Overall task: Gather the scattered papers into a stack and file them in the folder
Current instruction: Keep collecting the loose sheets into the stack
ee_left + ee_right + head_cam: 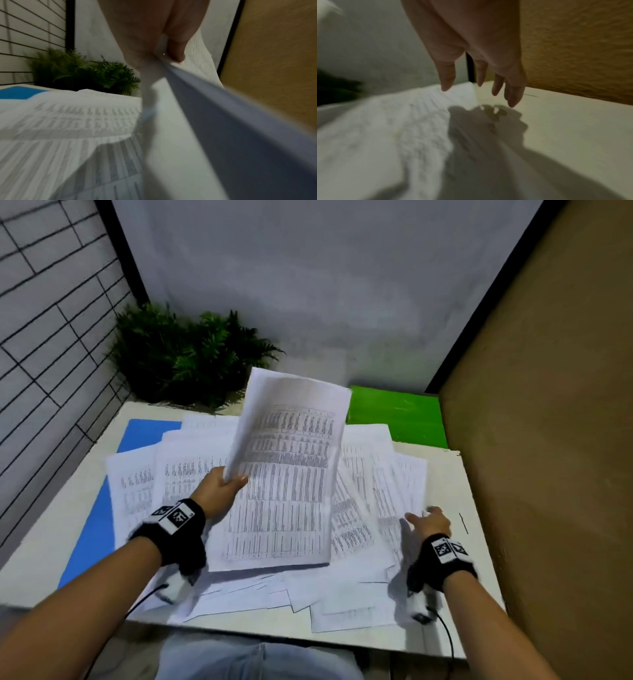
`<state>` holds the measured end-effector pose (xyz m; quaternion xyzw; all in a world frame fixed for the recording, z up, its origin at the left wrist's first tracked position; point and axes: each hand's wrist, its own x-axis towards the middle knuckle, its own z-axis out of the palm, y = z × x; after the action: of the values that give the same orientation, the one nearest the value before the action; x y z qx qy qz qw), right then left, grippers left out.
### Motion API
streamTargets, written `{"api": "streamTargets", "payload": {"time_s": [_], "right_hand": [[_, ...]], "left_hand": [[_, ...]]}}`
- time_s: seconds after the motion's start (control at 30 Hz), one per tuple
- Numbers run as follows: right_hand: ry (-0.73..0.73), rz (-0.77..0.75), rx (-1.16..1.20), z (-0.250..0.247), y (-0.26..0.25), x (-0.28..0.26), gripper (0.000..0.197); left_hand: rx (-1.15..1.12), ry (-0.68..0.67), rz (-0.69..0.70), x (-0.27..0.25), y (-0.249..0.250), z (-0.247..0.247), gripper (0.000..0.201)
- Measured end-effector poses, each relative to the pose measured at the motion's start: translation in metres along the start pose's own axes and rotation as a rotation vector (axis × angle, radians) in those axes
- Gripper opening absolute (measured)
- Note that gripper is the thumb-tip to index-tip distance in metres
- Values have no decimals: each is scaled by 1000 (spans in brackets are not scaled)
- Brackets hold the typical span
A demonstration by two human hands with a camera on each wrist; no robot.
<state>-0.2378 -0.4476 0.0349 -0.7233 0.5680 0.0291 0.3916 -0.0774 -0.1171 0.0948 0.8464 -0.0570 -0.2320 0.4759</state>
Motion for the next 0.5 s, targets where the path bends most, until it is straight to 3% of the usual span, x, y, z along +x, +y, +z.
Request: {"api": "streamTargets", "payload": {"time_s": [0.1, 0.23, 0.37, 0.5], "right_hand": [[-30, 85, -4, -3, 19, 7, 67], [-187, 8, 155, 16, 13, 4, 34], [-168, -7, 173, 21, 7, 9, 37], [-30, -120, 78, 1, -7, 3, 28]], "left_hand": [[14, 62, -44, -3, -9, -9, 33], [2, 76, -63, -4, -11, -11, 34], [-20, 82, -60, -3, -7, -12, 34], [-23, 91, -60, 0, -10, -13, 36]]}}
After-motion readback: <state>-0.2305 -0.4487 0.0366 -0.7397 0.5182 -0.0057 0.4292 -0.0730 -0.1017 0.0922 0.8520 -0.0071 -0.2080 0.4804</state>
